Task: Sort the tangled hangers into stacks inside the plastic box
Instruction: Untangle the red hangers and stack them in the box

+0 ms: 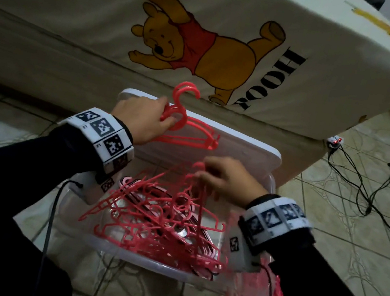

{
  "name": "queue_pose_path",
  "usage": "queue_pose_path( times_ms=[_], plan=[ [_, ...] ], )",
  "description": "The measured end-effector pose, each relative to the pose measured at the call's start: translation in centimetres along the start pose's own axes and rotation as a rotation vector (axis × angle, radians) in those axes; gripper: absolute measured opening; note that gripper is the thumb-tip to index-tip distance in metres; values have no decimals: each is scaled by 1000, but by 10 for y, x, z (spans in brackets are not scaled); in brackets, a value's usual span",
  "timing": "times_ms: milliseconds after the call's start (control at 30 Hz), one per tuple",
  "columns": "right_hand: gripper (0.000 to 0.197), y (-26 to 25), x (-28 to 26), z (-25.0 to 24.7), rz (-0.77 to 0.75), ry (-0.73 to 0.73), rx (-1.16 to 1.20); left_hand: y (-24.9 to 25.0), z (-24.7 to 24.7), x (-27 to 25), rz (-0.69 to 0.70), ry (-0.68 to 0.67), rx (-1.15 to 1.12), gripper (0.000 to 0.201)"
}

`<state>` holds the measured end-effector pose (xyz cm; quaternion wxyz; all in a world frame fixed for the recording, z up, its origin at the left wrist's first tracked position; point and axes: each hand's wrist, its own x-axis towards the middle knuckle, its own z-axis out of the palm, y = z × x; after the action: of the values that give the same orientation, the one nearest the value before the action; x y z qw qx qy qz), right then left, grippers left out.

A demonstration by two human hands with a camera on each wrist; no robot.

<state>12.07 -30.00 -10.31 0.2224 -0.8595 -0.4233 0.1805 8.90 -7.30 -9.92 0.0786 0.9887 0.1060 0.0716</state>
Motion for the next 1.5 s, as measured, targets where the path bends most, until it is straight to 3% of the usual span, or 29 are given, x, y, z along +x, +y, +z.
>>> queue_pose_path(
  times_ms=[167, 300, 400, 500, 567, 633, 733, 800, 900, 1000, 1067, 1233, 1300, 1400, 1500],
  plan=[
    [9, 7, -6, -33, 38, 349, 566, 5, -3, -2, 44, -149, -207, 63],
    [9, 21, -10, -42, 61, 461, 782, 9, -6, -5, 93, -204, -284, 88],
    [10, 30, -12, -43, 71, 473, 832, 9, -7, -6, 139, -215, -328, 82],
    [11, 39, -11, -41, 114, 517, 905, 11, -9, -7, 211, -210, -354, 60],
    [7, 42, -9, -38, 163, 544, 912, 13, -9, -9, 290, -205, -337, 36],
    [7, 43, -7, -34, 243, 598, 859, 13, -8, -10, 342, -196, -315, 25],
    [38, 41, -5, -28, 409, 767, 552, 14, -6, -9, 340, -152, -221, 27],
    [36, 32, -7, -24, 356, 811, 269, 13, -5, -7, 314, -117, -147, 31],
    [16, 8, -5, -6, 90, 558, 152, 16, -6, -6, 262, -54, -171, 30],
    [26, -10, 2, 24, 62, 316, 129, 25, -5, -8, 205, 2, -248, 30],
    [31, -17, 8, 37, 101, 342, 109, 33, -3, -11, 181, 10, -253, 30],
    [16, -19, 16, 48, 147, 435, 86, 43, -1, -18, 114, 9, -378, 29],
    [24, -17, 14, 50, 175, 433, 77, 40, -2, -15, 62, 1, -444, 32],
    [26, -10, 8, 52, 165, 367, 41, 25, -5, -5, 10, 46, -418, 38],
    [17, -3, 2, 54, 88, 196, 5, 9, -9, 3, 19, 125, -334, 39]
  ],
)
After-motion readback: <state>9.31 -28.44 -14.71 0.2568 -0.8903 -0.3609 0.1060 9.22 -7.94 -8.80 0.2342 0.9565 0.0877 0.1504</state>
